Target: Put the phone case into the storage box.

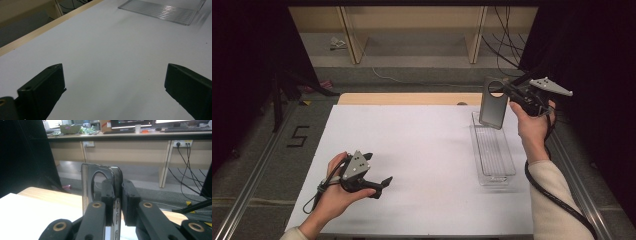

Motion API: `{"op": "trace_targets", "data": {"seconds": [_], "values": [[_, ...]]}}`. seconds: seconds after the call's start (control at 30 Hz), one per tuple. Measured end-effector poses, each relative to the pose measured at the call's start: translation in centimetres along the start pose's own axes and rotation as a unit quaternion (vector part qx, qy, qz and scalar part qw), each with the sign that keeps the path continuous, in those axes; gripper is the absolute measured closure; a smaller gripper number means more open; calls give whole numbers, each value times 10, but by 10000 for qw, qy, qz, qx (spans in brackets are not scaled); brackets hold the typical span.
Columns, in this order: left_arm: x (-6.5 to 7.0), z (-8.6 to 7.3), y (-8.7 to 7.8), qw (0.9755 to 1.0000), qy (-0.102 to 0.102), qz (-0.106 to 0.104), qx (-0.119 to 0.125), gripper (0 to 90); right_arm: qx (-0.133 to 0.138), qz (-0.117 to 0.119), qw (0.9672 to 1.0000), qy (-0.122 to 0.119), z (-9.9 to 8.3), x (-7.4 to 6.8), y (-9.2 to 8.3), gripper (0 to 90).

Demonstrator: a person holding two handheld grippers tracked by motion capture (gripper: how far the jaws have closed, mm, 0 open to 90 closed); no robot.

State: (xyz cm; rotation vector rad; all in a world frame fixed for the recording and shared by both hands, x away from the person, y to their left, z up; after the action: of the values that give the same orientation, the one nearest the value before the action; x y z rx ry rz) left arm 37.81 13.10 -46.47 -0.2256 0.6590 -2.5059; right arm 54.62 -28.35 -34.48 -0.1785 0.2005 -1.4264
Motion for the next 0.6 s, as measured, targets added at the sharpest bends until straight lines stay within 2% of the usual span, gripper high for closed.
{"op": "trace_targets", "data": {"seconds": [0.6], "values": [[0, 1, -1, 10000, 18, 25, 11, 25, -72, -84, 9999, -60, -3, 1, 6, 818]]}}
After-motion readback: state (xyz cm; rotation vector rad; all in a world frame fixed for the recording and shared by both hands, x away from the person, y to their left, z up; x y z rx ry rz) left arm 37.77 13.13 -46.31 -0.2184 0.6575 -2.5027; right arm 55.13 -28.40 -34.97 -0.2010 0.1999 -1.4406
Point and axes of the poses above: each handheld gripper's, and its own axes: y roughly forward along the jaws, z roughly out of its top, x roughly to its right, the point moved 7 cm from there along y, roughly forward along the jaws, and after that the axes turned 13 degrees about -z, right-handed, at the moved point
